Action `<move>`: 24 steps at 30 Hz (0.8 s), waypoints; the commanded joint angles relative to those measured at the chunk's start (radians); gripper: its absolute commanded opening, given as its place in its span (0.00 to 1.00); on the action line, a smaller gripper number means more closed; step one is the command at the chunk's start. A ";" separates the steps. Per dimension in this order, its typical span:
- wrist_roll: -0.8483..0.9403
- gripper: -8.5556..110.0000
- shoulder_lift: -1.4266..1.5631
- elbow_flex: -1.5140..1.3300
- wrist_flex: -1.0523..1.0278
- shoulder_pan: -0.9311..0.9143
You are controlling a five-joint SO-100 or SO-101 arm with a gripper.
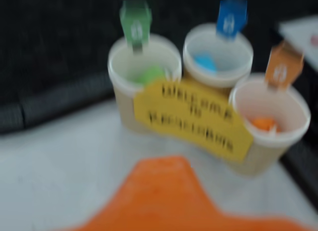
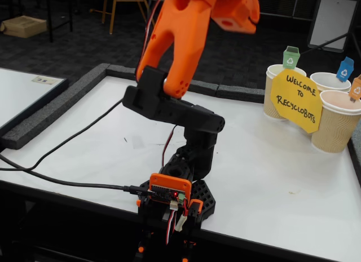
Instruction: Sort rubbish by color.
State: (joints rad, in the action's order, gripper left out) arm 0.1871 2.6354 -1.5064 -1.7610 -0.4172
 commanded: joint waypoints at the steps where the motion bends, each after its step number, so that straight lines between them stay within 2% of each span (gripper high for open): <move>1: -0.008 0.07 0.005 0.146 0.002 0.021; 14: -0.008 0.07 0.006 0.158 0.002 0.005; 20: -0.018 0.07 0.006 -0.025 0.031 0.146; 24: -0.061 0.07 0.009 -0.224 0.147 0.193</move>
State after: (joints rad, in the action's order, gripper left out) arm 0.1626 2.6492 -1.6168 -1.7150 -0.2792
